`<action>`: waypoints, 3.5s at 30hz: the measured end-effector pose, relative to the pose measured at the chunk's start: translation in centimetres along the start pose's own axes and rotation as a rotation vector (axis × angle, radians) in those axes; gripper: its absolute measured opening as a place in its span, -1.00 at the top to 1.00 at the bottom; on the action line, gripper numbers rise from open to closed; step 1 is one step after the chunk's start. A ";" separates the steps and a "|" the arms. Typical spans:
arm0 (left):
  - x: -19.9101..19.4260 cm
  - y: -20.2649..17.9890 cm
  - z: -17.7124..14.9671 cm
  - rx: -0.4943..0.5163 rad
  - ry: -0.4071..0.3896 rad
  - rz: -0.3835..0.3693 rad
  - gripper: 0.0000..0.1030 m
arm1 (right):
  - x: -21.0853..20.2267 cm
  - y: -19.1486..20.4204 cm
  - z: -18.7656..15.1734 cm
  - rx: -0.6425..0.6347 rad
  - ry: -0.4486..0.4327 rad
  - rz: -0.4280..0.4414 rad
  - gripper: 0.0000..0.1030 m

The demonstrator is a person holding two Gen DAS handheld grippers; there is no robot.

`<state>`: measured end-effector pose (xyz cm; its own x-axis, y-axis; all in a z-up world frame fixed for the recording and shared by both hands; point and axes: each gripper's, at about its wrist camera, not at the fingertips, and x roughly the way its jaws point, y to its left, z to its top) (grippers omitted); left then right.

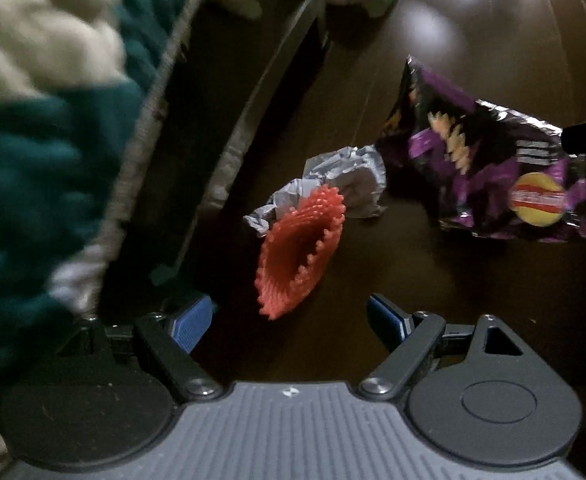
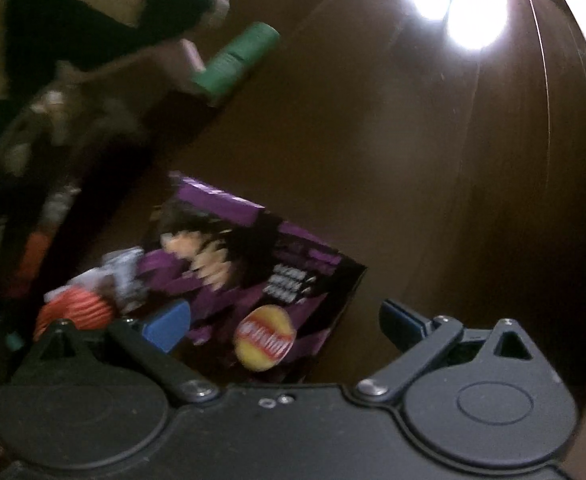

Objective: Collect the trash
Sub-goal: 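Grasp the purple chip bag with the right tool while the left tool grasps the orange mesh sponge, then carry the chip bag and sponge with both tools over the teal bin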

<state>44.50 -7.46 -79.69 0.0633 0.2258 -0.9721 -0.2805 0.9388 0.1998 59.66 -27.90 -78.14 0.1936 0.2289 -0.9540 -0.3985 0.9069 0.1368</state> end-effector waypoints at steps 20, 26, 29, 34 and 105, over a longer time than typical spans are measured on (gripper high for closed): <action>7.3 -1.4 0.1 0.017 0.018 0.050 0.44 | 9.6 -2.1 -0.9 0.230 0.046 0.129 -0.14; 6.3 -1.9 0.2 0.051 -0.013 0.104 0.79 | 7.7 -1.8 -0.8 0.259 0.003 0.163 0.67; 5.1 -1.9 0.3 0.046 -0.016 0.105 0.80 | 5.8 -0.3 -0.4 0.210 -0.017 0.111 0.85; 1.0 -1.5 0.4 0.058 -0.037 0.097 0.80 | 1.1 1.6 -0.5 0.181 -0.050 0.079 0.87; -52.6 47.7 -4.1 -0.415 -0.088 -0.121 0.80 | -55.0 56.0 8.6 -0.557 -0.140 0.138 0.86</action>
<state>23.87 24.35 -19.54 0.1957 0.1586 -0.9677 -0.6258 0.7800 0.0013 34.42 13.35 -15.70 0.2078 0.4101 -0.8880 -0.8318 0.5517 0.0601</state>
